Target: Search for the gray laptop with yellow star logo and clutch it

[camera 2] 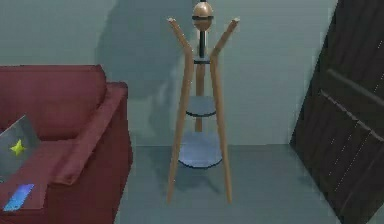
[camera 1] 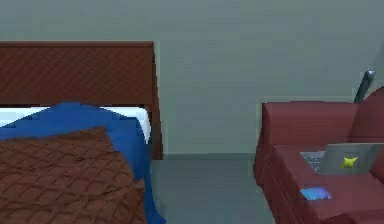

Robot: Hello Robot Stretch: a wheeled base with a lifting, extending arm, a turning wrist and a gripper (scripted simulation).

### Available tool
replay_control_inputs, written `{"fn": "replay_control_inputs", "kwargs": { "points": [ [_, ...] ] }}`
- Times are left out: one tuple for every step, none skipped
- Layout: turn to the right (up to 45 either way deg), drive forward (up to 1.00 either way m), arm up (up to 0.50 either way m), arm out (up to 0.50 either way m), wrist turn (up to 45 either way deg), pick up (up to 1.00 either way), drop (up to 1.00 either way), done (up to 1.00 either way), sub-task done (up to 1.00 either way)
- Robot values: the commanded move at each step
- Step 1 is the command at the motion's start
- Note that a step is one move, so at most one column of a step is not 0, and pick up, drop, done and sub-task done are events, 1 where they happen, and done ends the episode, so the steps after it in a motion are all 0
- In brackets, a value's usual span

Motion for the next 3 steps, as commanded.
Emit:
{"fn": "replay_control_inputs", "kwargs": {
  "points": [
    [45.0, 0.0, 0.0, 0.0, 0.0, 0.0, 0.0, 0.0, 0.0],
    [45.0, 0.0, 0.0, 0.0, 0.0, 0.0, 0.0, 0.0, 0.0],
    [0.0, 0.3, 0.0, 0.0, 0.0, 0.0, 0.0, 0.0, 0.0]
  ]
}}
